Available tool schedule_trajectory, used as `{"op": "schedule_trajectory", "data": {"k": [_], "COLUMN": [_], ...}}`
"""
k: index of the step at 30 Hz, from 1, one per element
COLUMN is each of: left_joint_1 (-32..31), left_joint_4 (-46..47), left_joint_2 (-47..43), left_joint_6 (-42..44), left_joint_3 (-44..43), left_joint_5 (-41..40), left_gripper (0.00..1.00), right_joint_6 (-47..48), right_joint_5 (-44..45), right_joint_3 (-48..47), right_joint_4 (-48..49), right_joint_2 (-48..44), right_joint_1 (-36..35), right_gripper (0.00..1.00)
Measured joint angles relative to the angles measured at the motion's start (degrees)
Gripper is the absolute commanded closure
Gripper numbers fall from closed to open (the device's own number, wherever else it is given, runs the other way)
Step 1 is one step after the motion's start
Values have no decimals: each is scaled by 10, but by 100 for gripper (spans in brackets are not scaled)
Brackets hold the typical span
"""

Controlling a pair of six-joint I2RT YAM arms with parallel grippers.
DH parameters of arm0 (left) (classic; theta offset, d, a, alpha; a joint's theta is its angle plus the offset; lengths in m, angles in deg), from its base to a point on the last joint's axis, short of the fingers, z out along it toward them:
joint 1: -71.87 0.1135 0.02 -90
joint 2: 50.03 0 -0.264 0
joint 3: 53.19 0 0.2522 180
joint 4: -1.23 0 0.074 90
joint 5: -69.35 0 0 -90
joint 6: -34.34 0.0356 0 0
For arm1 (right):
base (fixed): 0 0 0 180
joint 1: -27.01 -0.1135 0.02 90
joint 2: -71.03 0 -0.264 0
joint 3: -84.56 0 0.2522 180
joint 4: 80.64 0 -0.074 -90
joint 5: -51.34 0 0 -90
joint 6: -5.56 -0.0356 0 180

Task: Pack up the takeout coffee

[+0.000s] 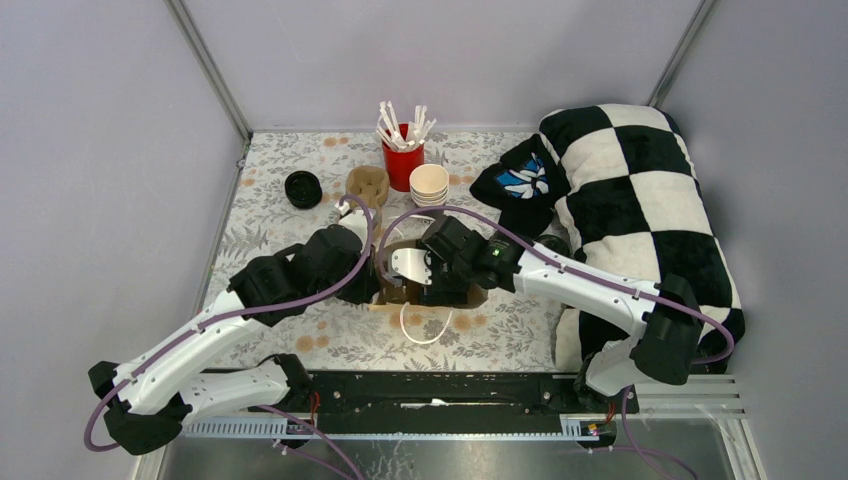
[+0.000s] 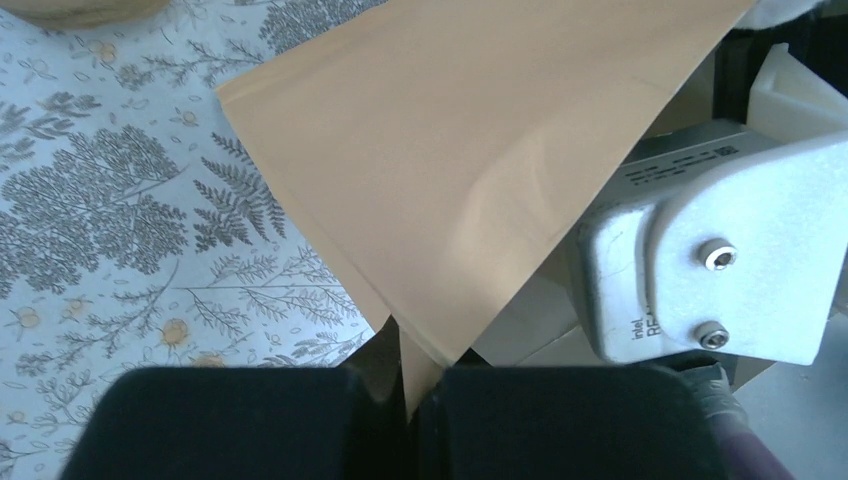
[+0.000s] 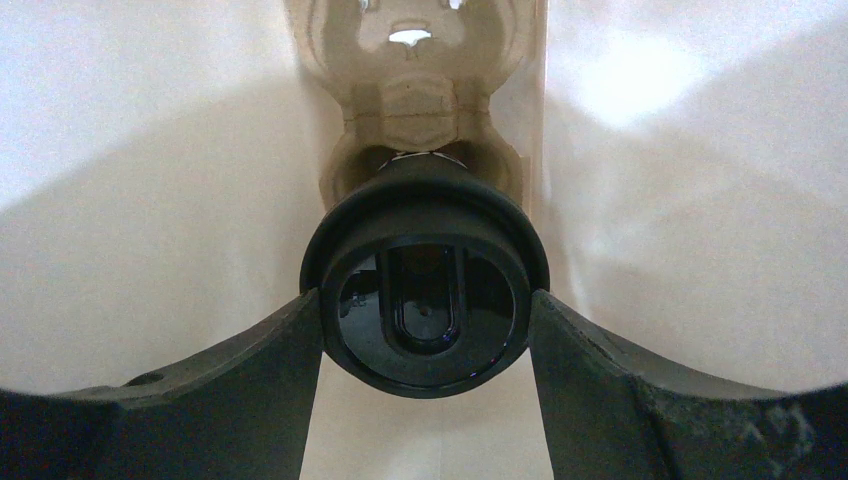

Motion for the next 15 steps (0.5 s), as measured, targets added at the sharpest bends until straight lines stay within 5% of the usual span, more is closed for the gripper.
{"op": "schedule_trajectory", "data": {"k": [9,15], "left_joint_1": [0,0], "left_joint_4": [-51,-84], "left_joint_2": [5,17], "left_joint_6": [-45,-52], "left_joint_3": [-17,-85], "left_joint_5": [-22,-89], "left_gripper": [75,42], "right_joint_6": [-9,-12], "right_joint_5": [-38,-64], "right_joint_3": [-53,-83], "right_joint_4": [-45,-61], "right_joint_2": [63,96], "right_joint_1": [0,1], "right_gripper": [79,80]}}
